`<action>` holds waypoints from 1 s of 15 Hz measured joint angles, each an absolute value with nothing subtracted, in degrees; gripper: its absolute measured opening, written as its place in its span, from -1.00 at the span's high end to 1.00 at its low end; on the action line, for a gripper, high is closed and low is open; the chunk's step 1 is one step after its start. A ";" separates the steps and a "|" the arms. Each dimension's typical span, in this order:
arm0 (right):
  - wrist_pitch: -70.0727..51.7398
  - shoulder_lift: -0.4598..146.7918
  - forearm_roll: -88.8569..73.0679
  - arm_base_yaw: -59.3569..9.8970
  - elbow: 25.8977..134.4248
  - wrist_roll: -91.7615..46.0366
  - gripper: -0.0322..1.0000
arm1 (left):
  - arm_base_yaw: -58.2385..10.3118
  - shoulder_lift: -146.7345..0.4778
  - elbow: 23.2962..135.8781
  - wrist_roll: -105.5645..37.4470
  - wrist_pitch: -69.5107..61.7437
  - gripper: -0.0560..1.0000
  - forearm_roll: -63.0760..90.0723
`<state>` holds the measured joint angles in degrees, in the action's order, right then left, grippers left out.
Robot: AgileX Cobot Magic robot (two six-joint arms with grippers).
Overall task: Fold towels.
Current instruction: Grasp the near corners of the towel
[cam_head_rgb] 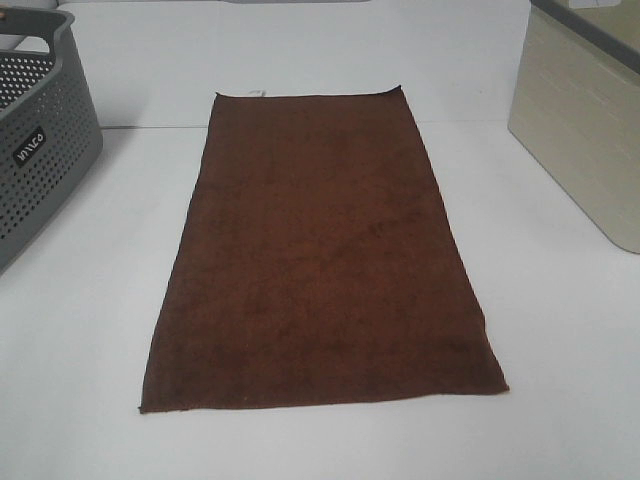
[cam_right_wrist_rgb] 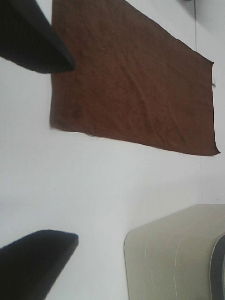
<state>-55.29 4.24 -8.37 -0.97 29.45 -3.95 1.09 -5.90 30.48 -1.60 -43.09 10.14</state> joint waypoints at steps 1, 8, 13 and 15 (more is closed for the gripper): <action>-52.54 8.94 -8.59 -0.97 29.45 -1.20 -0.71 | 1.09 -11.52 30.02 -0.69 -37.87 -0.14 13.87; -43.14 42.57 -14.95 -0.97 29.97 -0.69 -0.71 | 1.09 -49.96 29.74 -13.58 -34.66 -0.14 32.83; -39.02 67.84 -25.44 -0.97 31.51 -14.78 -0.71 | 1.09 -73.68 29.68 -34.03 -34.43 -0.14 51.51; -38.33 77.01 -30.77 -0.97 34.09 -21.49 -0.71 | 1.09 -81.82 29.68 -43.95 -34.38 -0.16 60.91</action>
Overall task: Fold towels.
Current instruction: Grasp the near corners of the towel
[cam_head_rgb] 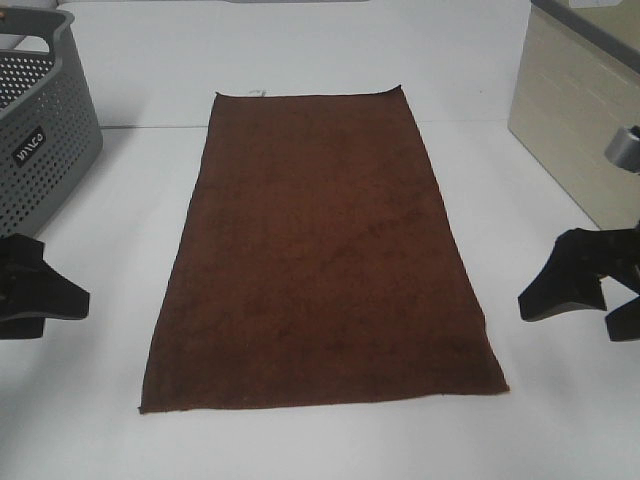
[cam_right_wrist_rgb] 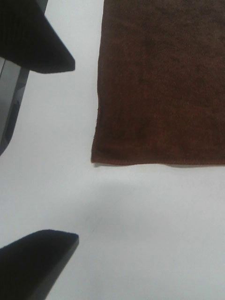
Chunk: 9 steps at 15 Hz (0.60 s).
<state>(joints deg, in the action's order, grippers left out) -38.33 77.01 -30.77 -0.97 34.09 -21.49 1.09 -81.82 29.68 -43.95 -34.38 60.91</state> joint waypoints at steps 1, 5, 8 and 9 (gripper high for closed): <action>-38.04 80.73 -33.00 -0.97 35.35 -24.06 -0.71 | 1.09 -85.54 29.74 -48.64 -34.26 -0.21 65.20; -37.01 93.91 -39.36 -0.97 40.57 -31.63 -0.70 | 1.09 -98.55 29.85 -64.97 -34.09 -0.32 81.36; -35.87 100.44 -42.17 -0.97 41.37 -35.12 -0.61 | 1.09 -105.25 31.17 -72.82 -35.92 -0.32 87.95; -35.24 102.33 -43.26 -0.97 41.37 -36.50 -0.58 | 0.92 -107.03 32.09 -73.63 -36.33 -0.32 88.69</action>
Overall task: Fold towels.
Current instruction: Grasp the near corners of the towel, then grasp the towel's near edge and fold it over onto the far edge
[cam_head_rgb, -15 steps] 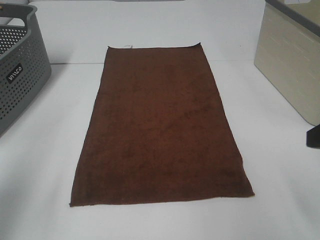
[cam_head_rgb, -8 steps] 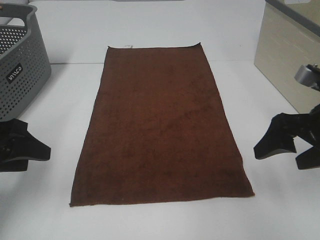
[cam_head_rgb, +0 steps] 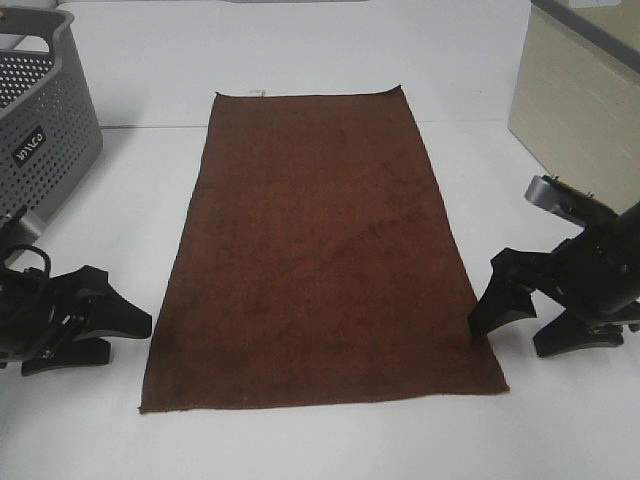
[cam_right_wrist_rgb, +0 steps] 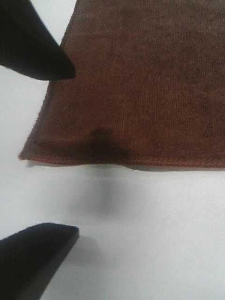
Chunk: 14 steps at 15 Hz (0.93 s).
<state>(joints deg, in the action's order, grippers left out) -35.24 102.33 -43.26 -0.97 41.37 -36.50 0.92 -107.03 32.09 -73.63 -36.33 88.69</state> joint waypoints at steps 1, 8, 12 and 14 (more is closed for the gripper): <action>-35.07 104.28 -44.92 -0.97 41.42 -38.04 -0.55 | 0.34 -108.40 33.00 -73.97 -36.38 -0.32 89.21; -32.37 109.26 -57.18 -8.25 42.97 -44.40 -0.15 | -9.74 -113.96 40.85 -72.54 -36.04 -0.14 90.70; -28.65 110.18 -56.89 -8.54 42.86 -39.25 0.86 | -10.60 -115.91 43.32 -71.56 -33.46 0.84 90.01; -29.11 110.29 -57.01 -8.54 42.86 -39.08 0.94 | -10.60 -115.91 43.43 -71.39 -33.58 0.89 89.67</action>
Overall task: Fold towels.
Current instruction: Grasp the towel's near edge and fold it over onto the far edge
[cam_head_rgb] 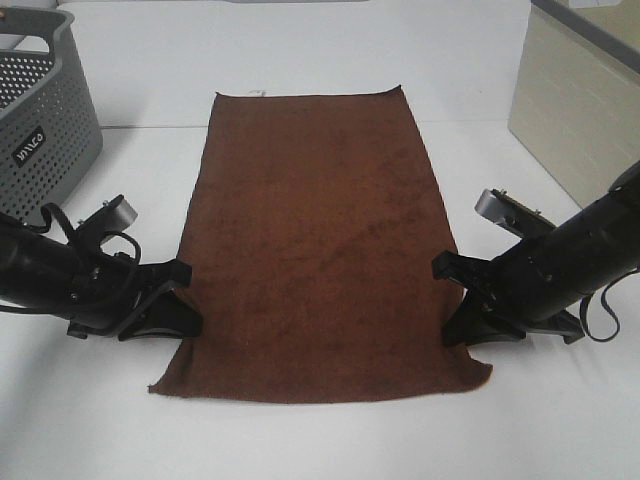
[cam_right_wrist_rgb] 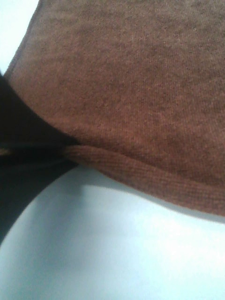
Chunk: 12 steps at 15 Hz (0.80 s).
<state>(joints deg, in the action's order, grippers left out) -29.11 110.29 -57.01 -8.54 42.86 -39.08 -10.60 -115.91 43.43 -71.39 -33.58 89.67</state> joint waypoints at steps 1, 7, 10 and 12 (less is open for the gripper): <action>-29.45 109.66 -56.21 -8.54 42.80 -39.02 0.94 | -10.60 -115.91 43.43 -70.53 -34.55 0.89 88.87; -36.27 97.00 -45.49 -8.54 42.46 -29.22 0.94 | -10.66 -111.38 39.88 -65.66 -36.33 0.89 84.34; -39.30 92.36 -41.88 -8.54 41.20 -24.69 0.94 | -10.66 -102.33 32.60 -65.66 -33.80 0.89 84.34; -39.94 90.24 -41.71 -8.54 37.30 -24.29 0.94 | -10.66 -96.37 27.56 -65.32 -33.52 0.89 84.34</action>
